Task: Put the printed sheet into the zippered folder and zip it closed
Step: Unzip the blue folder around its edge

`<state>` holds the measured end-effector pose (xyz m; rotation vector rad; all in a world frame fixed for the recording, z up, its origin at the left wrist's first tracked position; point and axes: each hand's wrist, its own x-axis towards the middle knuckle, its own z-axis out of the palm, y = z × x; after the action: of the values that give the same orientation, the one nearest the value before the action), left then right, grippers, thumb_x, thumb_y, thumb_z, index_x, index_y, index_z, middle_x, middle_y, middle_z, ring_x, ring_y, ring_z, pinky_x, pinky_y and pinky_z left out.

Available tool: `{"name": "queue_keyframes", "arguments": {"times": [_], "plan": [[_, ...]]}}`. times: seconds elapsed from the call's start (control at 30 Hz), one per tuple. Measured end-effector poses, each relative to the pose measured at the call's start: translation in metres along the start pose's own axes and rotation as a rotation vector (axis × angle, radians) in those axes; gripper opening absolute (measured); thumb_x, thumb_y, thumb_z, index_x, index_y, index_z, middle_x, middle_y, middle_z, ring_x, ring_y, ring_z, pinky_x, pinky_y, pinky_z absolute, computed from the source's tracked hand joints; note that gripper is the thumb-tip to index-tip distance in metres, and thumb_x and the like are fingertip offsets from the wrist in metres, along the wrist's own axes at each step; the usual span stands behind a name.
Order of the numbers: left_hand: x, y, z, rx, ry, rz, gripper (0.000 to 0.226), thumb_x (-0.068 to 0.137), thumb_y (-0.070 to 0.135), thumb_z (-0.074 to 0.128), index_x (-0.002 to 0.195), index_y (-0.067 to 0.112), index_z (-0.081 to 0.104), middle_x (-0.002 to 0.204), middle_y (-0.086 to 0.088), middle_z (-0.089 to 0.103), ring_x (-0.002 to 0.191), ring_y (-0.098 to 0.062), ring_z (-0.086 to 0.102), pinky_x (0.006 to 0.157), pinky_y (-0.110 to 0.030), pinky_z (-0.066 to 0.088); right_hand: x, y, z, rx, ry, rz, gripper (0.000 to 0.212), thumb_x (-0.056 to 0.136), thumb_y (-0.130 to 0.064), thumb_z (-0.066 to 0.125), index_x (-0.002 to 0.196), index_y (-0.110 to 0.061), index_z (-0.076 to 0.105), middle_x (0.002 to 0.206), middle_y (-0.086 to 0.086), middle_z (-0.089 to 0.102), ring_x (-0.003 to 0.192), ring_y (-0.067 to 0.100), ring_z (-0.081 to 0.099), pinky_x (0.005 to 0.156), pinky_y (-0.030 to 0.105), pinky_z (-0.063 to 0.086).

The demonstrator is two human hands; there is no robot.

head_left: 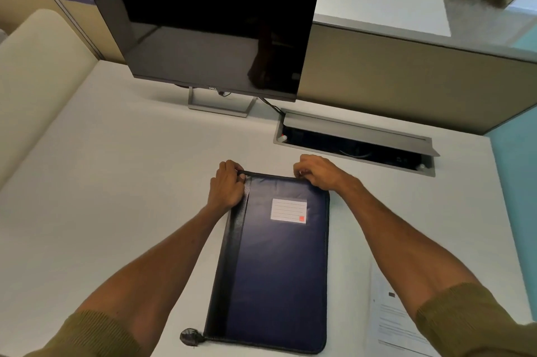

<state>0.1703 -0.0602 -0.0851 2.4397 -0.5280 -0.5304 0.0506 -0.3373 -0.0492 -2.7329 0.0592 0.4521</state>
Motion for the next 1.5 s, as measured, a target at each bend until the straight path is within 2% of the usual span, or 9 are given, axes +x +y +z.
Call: {"name": "queue_keyframes", "arguments": {"times": [0.27,0.43,0.5,0.6,0.67,0.77,0.93,1.23,1.5], "plan": [[-0.004,0.003,-0.004,0.120,0.045,-0.034,0.020,0.105,0.023,0.050,0.124,0.017,0.056,0.129,-0.009,0.054,0.120,-0.034,0.053,0.101,-0.052,0.040,-0.055,0.040,0.010,0.091,0.095,0.182,0.008,0.103,-0.017,0.065,0.103,-0.022,0.070,0.105,0.001,0.061,0.095,0.023,0.060,0.079,0.033,0.052],[-0.011,0.028,0.007,0.332,0.103,0.100,0.029,0.097,0.018,0.057,0.126,0.015,0.056,0.128,-0.013,0.057,0.115,-0.035,0.053,0.095,-0.049,0.043,-0.077,0.035,0.030,0.187,0.275,0.276,0.007,0.102,-0.010,0.064,0.101,-0.015,0.068,0.101,0.004,0.063,0.089,0.022,0.060,0.076,0.032,0.052],[-0.011,0.051,0.016,0.355,0.042,0.244,0.038,0.097,0.020,0.058,0.135,0.019,0.055,0.138,-0.010,0.057,0.126,-0.035,0.051,0.103,-0.050,0.043,-0.078,0.030,0.034,0.217,0.320,0.305,0.008,0.101,-0.008,0.063,0.099,-0.015,0.067,0.100,0.004,0.063,0.088,0.023,0.061,0.075,0.032,0.053],[-0.011,0.095,0.039,0.340,-0.157,0.432,0.043,0.104,0.029,0.054,0.146,0.024,0.052,0.150,-0.005,0.055,0.145,-0.031,0.041,0.116,-0.051,0.035,-0.079,0.025,0.039,0.259,0.343,0.341,0.007,0.100,-0.009,0.065,0.100,-0.016,0.067,0.101,0.004,0.066,0.088,0.023,0.063,0.078,0.037,0.058],[-0.011,0.118,0.058,0.364,-0.257,0.482,0.042,0.106,0.035,0.050,0.147,0.025,0.054,0.150,-0.004,0.056,0.146,-0.029,0.039,0.117,-0.050,0.034,-0.079,0.023,0.040,0.275,0.351,0.369,0.006,0.101,-0.011,0.065,0.102,-0.017,0.067,0.102,0.004,0.069,0.089,0.023,0.064,0.080,0.037,0.059],[-0.009,0.137,0.080,0.413,-0.292,0.470,0.040,0.107,0.041,0.051,0.140,0.021,0.059,0.140,-0.007,0.059,0.136,-0.031,0.045,0.111,-0.047,0.037,-0.078,0.025,0.041,0.314,0.384,0.374,0.007,0.101,-0.014,0.064,0.101,-0.018,0.069,0.101,0.002,0.070,0.088,0.022,0.065,0.080,0.039,0.060],[0.000,0.143,0.091,0.351,-0.315,0.427,0.030,0.106,0.039,0.057,0.127,0.018,0.057,0.130,-0.007,0.063,0.123,-0.030,0.052,0.105,-0.046,0.036,-0.080,0.032,0.048,0.398,0.397,0.390,0.012,0.105,-0.020,0.063,0.109,-0.016,0.074,0.109,0.005,0.071,0.096,0.021,0.065,0.087,0.031,0.055],[0.002,0.139,0.090,0.293,-0.301,0.386,0.024,0.106,0.035,0.057,0.125,0.019,0.055,0.129,-0.006,0.064,0.123,-0.031,0.054,0.106,-0.051,0.036,-0.105,0.031,0.058,0.488,0.441,0.387,0.004,0.099,-0.014,0.069,0.097,-0.016,0.071,0.098,0.000,0.070,0.090,0.019,0.064,0.083,0.040,0.060],[-0.009,0.145,0.089,0.280,-0.265,0.335,0.023,0.107,0.032,0.056,0.127,0.019,0.054,0.132,-0.008,0.064,0.124,-0.032,0.053,0.106,-0.052,0.034,-0.144,-0.001,0.077,0.517,0.409,0.430,0.010,0.095,-0.008,0.070,0.092,-0.017,0.074,0.095,-0.001,0.070,0.086,0.016,0.065,0.079,0.033,0.056]]}}
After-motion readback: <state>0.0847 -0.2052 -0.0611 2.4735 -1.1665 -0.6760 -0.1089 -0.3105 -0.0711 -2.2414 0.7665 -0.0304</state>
